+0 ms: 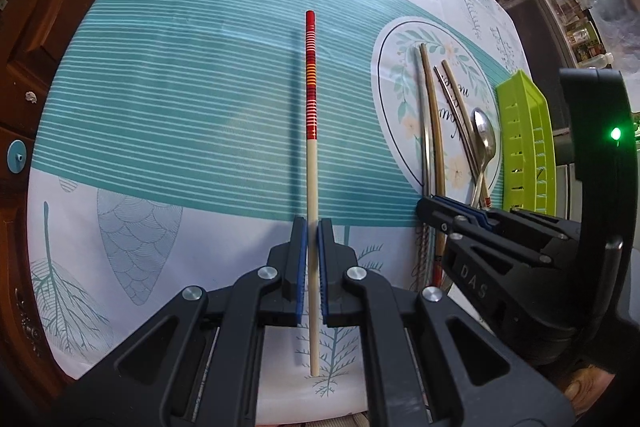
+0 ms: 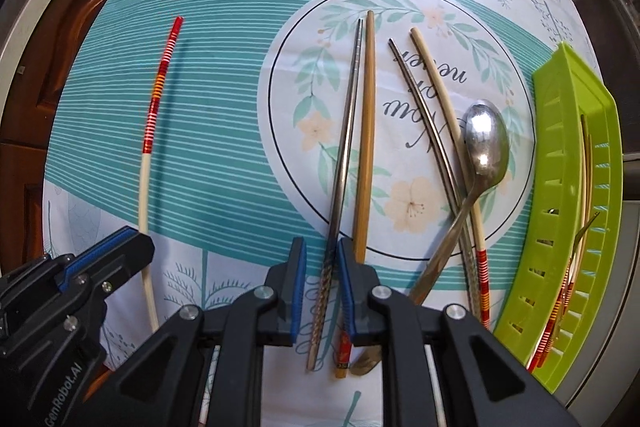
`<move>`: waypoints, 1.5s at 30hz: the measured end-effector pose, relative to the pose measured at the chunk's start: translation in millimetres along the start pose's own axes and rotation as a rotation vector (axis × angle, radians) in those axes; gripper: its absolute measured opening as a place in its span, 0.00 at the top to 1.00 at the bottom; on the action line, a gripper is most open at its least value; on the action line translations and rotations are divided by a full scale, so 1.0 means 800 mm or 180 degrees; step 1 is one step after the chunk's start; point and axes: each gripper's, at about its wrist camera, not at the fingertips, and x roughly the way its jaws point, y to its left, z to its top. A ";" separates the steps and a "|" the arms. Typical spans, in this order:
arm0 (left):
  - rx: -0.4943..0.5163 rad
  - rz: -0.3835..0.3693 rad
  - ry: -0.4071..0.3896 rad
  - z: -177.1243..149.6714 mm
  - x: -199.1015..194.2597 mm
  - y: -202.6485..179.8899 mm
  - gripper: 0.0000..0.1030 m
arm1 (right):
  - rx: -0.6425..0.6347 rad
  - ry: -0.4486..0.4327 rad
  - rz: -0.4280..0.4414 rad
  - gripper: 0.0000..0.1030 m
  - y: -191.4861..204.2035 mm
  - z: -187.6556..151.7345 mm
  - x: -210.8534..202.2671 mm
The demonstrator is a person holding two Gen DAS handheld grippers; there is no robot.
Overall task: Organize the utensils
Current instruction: 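Lift the red-banded chopstick with the left tool while the right tool lifts the metal chopstick, then lower both chopsticks into the green tray and open both tools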
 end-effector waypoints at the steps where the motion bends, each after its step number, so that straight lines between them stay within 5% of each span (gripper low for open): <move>1: 0.0011 0.0005 0.0002 -0.001 0.001 -0.001 0.97 | 0.0012 0.0013 0.0008 0.95 0.002 0.000 0.001; 14: 0.0135 0.0027 -0.0069 0.001 -0.015 -0.025 0.97 | 0.0196 -0.0024 0.0577 0.95 -0.049 -0.017 -0.006; 25: 0.0330 -0.0153 -0.0100 0.002 -0.037 -0.097 0.97 | 0.0314 -0.0384 0.1040 0.95 -0.112 -0.062 -0.079; 34: 0.0695 -0.0444 -0.0127 -0.002 -0.047 -0.241 0.97 | 0.0560 -0.0694 0.0872 0.95 -0.215 -0.105 -0.111; 45: 0.0688 -0.0494 0.0180 -0.006 0.038 -0.359 0.97 | 0.0840 -0.0640 0.0595 0.95 -0.324 -0.131 -0.081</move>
